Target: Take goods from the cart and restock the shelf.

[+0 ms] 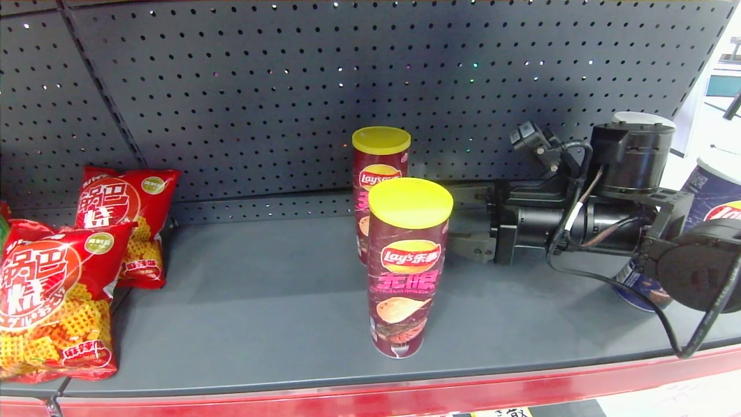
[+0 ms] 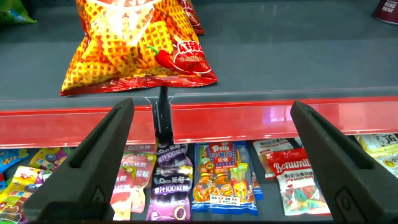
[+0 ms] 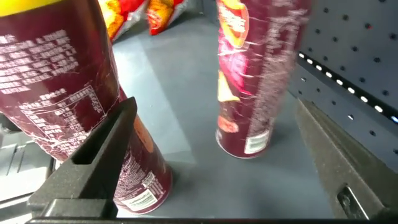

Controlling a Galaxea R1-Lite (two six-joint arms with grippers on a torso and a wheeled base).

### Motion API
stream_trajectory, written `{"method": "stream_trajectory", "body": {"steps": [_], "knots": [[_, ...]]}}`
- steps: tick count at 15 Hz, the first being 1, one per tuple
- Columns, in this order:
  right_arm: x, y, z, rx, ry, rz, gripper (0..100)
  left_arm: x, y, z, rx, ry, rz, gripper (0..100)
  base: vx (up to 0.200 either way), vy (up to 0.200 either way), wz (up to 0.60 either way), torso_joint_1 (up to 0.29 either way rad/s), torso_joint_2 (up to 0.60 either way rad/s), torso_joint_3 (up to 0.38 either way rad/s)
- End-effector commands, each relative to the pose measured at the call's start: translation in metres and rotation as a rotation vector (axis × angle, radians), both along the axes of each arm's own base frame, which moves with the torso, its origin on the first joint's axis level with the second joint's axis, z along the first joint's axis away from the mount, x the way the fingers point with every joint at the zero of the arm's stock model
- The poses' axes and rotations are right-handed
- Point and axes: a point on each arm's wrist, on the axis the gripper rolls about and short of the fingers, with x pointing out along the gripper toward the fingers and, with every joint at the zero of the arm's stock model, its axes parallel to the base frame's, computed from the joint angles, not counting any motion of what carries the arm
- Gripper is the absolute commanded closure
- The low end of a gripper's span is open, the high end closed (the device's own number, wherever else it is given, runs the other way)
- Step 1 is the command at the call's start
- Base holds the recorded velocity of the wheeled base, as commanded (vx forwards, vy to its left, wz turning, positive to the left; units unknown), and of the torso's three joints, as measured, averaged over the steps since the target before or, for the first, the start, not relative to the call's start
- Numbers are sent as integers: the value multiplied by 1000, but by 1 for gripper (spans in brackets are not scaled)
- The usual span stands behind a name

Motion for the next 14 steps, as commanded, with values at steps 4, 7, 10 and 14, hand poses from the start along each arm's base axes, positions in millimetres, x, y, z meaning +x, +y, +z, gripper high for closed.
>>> {"method": "stream_trajectory", "body": {"steps": [4,7,10,14], "knots": [[-12,-19,7,7,-15,-40,0,0,0,0,-1,2,-1,0,0,0,0,0,0,0],[-43,-36,20,19,-49,-60,0,0,0,0,-1,0,0,0,0,0,0,0,0,0],[-80,-63,33,42,-105,-120,0,0,0,0,-1,0,0,0,0,0,0,0,0,0],[-141,-92,52,55,-175,-219,0,0,0,0,-1,2,0,0,0,0,0,0,0,0]]}}
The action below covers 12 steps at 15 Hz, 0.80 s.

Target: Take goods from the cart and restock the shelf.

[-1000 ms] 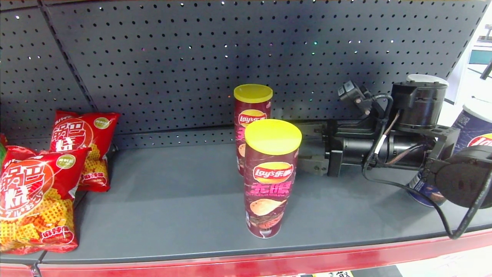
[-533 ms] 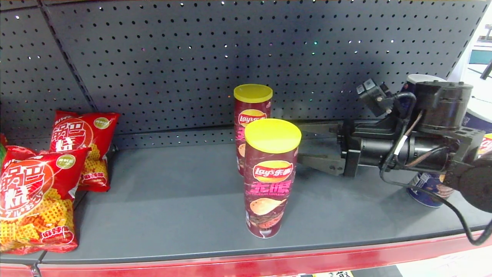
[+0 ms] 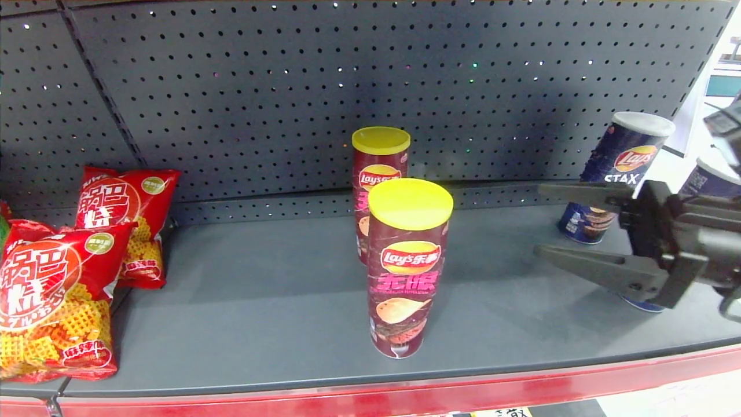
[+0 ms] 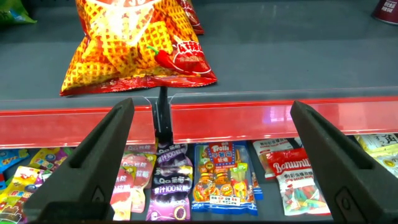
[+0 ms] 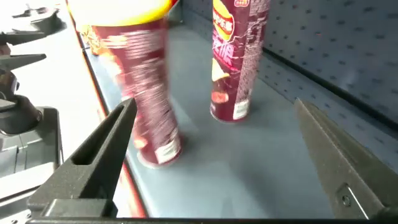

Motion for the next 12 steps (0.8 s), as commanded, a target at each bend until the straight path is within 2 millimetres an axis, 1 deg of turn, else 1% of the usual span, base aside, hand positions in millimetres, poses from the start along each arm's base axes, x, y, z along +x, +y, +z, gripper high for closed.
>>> {"method": "stream_trajectory", "body": {"steps": [1,2,3,4,5,6,8,9,10,11,12], "knots": [[-53,-22,18,36,-122,-73,0,0,0,0,0,2,-1,0,0,0,0,0,0,0],[-63,-26,18,45,-139,-95,0,0,0,0,0,0,0,0,0,0,0,0,0,0],[-79,-32,17,58,-169,-121,0,0,0,0,0,2,-1,0,0,0,0,0,0,0],[-92,-36,15,67,-200,-140,0,0,0,0,0,2,-1,0,0,0,0,0,0,0],[-101,-40,16,77,-229,-171,0,0,0,0,0,2,0,0,0,0,0,0,0,0],[-108,-44,14,78,-254,-229,0,0,0,0,0,0,0,0,0,0,0,0,0,0],[-122,-51,-2,74,-259,-314,0,0,0,0,0,0,0,0,0,0,0,0,0,0],[-122,-51,-2,74,-259,-314,0,0,0,0,0,0,0,0,0,0,0,0,0,0],[-134,-57,-22,71,-247,-400,0,0,0,0,0,2,-1,0,0,0,0,0,0,0],[-145,-62,-37,73,-249,-458,0,0,0,0,0,2,0,0,0,0,0,0,0,0],[-157,-67,-47,89,-276,-539,0,0,0,0,0,0,0,0,0,0,0,0,0,0]]}}
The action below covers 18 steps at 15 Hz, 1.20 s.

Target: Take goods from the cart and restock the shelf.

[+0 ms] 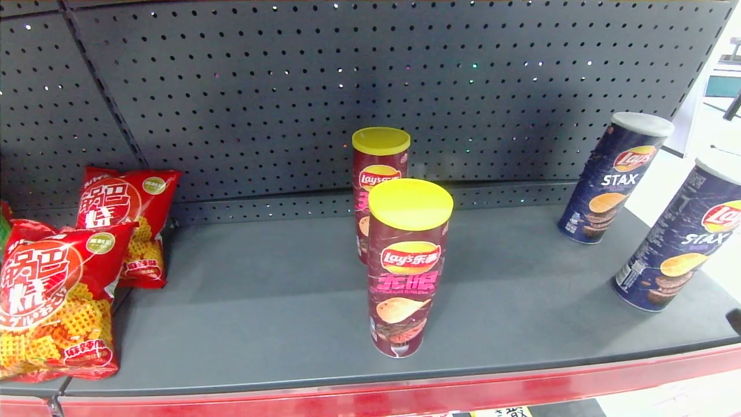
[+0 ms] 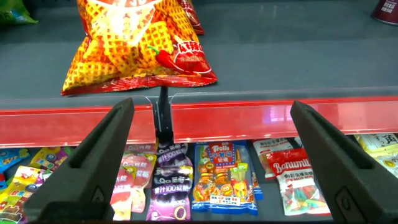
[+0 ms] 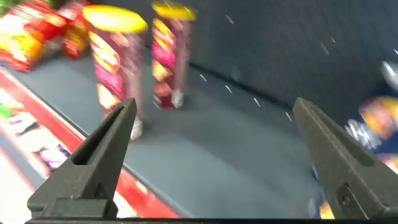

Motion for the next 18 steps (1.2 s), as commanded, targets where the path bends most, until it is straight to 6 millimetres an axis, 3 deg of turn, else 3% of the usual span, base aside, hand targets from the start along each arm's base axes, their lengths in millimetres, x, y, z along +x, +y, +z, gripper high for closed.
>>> {"method": "stream_trajectory", "body": {"steps": [1,2,4,5,6,10,15,18], "knots": [[-35,-13,-28,37,-80,-143,0,0,0,0,0,0,-1,0,0,0,0,0,0,0],[-41,-15,-34,45,-97,-173,0,0,0,0,0,2,-1,0,0,0,0,0,0,0],[-54,-19,-70,64,-101,-301,0,0,0,0,0,2,1,0,0,0,0,0,0,0],[-55,-19,-78,71,-91,-318,0,0,0,0,0,0,1,0,0,0,0,0,0,0],[-57,-19,-96,117,-32,-343,0,0,0,0,0,2,-1,0,0,0,0,0,0,0],[-67,-21,-130,87,161,-423,0,0,0,0,0,0,1,0,0,0,0,0,0,0],[-68,-21,-141,152,276,-515,0,0,0,0,0,2,1,0,0,0,0,0,0,0],[-70,-21,-142,185,261,-604,0,0,0,0,0,2,-1,0,0,0,0,0,0,0]]}}
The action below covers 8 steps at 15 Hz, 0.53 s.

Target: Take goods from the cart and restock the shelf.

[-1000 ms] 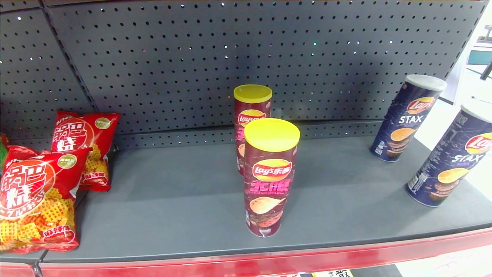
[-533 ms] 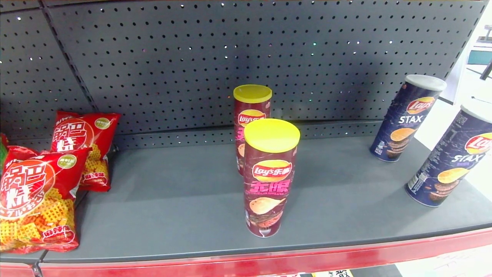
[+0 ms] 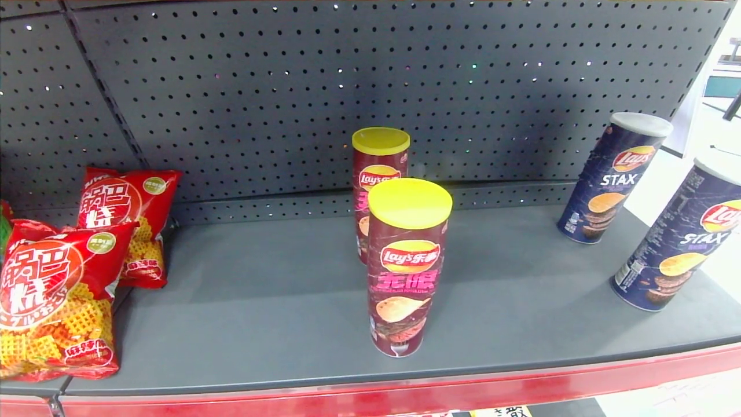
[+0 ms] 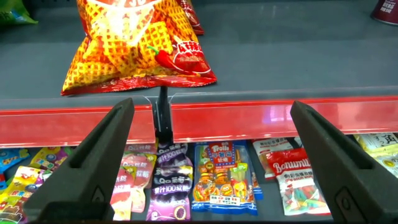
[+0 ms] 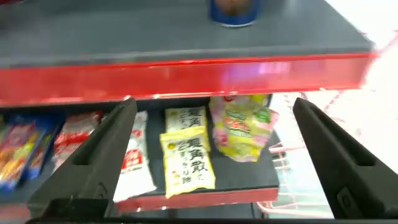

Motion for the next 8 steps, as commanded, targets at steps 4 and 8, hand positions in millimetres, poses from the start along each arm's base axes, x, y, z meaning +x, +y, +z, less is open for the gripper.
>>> {"method": "stream_trajectory", "body": {"steps": [4,8], "knots": [[-5,-1,-3,-6,-53,-10,0,0,0,0,0,2,1,0,0,0,0,0,0,0],[-5,0,-2,-22,-56,14,0,0,0,0,0,0,1,0,0,0,0,0,0,0]]}}
